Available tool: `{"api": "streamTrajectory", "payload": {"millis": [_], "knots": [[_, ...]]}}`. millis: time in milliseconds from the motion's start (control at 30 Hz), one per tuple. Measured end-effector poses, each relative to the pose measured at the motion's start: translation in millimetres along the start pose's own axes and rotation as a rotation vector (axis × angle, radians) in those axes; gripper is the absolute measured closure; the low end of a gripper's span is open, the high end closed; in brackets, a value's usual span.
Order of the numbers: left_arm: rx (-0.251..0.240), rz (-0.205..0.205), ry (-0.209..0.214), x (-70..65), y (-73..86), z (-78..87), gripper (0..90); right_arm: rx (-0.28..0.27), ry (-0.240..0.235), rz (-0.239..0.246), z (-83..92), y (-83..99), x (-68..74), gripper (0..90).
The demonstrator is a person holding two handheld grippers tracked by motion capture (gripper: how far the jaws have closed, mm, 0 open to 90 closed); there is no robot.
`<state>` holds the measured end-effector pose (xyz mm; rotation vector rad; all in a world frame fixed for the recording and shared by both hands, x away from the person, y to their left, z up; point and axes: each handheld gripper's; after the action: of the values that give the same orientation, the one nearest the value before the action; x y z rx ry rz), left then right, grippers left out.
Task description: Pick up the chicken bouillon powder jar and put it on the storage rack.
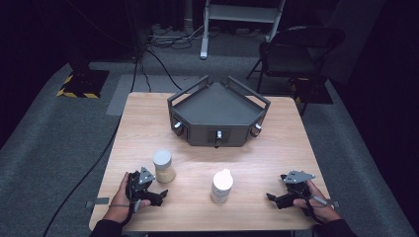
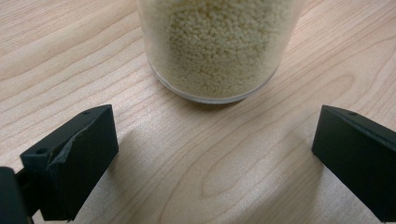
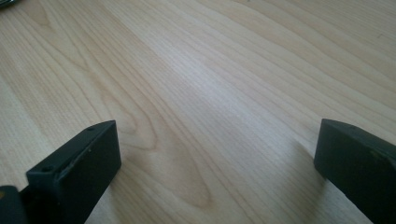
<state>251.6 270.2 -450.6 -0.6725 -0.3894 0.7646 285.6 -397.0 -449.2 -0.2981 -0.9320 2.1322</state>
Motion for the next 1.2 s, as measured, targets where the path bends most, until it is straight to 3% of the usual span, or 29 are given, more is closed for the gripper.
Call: {"api": "streamTrajectory", "payload": {"millis": [1200], "knots": [[-0.001, 0.009, -0.012, -2.8, 1.8, 2.1, 0.2, -0.005, -0.007, 0.002, -1.6, -0.5, -4.4, 0.0]]}}
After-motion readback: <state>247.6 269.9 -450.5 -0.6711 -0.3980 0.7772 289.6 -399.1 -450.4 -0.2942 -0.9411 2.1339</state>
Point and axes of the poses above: each handheld gripper's, and its own axes: z roughly backward along the jaws, y roughly out of its underside, x roughly to its left, and after that the axes turned 8 degrees about -z, right-handed
